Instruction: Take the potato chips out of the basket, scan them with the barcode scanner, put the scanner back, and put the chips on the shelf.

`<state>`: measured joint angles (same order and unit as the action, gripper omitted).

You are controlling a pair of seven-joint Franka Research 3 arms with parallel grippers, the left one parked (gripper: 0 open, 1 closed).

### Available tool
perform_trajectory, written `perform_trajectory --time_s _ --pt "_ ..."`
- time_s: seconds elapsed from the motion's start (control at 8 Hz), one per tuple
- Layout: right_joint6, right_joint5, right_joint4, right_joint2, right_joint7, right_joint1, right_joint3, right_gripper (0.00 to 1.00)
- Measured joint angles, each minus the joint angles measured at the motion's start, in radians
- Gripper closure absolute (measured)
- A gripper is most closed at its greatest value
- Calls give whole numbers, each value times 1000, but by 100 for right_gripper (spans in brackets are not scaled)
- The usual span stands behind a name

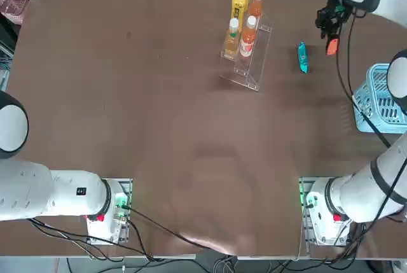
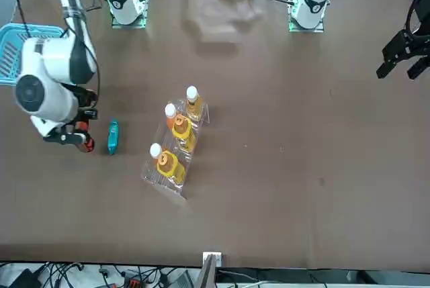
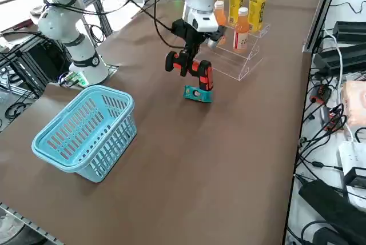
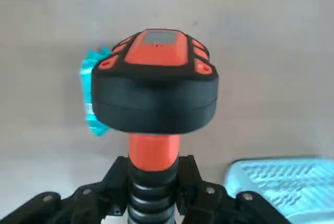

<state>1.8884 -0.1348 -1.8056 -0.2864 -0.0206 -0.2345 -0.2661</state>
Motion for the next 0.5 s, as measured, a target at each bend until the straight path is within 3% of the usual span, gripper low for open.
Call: perform_trajectory --time_s 0.5 --pt "85 10 47 -21 -490 297 -5 59"
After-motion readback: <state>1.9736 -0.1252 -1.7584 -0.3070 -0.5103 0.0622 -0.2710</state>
